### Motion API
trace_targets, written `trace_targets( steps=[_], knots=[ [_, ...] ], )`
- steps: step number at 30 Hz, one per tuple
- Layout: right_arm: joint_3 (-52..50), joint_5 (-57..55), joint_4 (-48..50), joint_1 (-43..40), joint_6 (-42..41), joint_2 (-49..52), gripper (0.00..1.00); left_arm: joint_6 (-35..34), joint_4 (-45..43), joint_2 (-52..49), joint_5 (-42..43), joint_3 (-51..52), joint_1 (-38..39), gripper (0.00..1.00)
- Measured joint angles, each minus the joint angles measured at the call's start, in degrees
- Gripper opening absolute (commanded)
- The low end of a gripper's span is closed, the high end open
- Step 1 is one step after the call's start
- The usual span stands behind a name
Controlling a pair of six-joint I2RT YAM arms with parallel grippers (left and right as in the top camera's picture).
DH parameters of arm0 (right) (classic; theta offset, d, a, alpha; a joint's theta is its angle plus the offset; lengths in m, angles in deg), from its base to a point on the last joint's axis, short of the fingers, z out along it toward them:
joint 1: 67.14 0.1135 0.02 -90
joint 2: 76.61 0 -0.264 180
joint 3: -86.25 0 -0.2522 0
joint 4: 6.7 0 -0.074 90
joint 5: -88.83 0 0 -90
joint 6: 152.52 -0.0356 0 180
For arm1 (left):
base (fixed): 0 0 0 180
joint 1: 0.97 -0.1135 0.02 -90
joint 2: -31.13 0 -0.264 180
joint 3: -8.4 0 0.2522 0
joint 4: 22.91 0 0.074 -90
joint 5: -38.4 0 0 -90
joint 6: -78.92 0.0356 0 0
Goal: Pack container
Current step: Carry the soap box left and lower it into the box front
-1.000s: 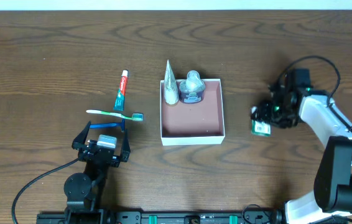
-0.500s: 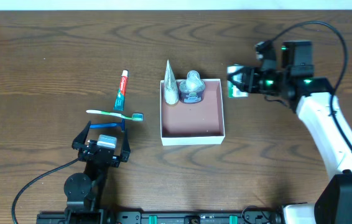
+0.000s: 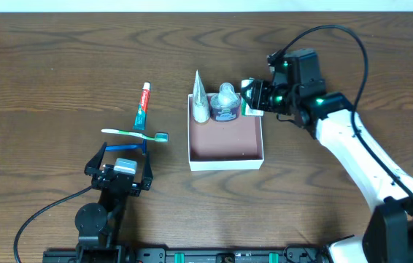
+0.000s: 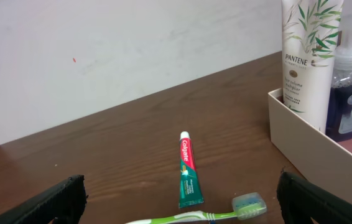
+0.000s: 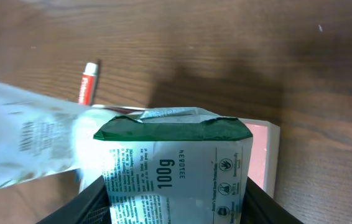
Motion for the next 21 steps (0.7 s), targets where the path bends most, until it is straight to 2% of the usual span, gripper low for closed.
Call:
trace_targets(
  steps=[8,11,13,16,21],
  knots=[
    [0.0,-2.4,0.0,0.4,-1.0,4.2,0.44,0.0,0.0,0.0,0.0,0.0,0.0,0.98],
    [0.0,-2.6,0.0,0.4,-1.1,5.2,0.61,0.0,0.0,0.0,0.0,0.0,0.0,0.98],
    [0.0,-2.6,0.1,0.4,-1.4,5.4,0.69,0.0,0.0,0.0,0.0,0.0,0.0,0.98],
    [0.0,-2.6,0.5,0.4,-1.3,5.4,0.73,0.0,0.0,0.0,0.0,0.0,0.0,0.98],
    [0.0,-2.6,0.5,0.4,-1.2,5.4,0.73,0.0,0.0,0.0,0.0,0.0,0.0,0.98]
  ],
)
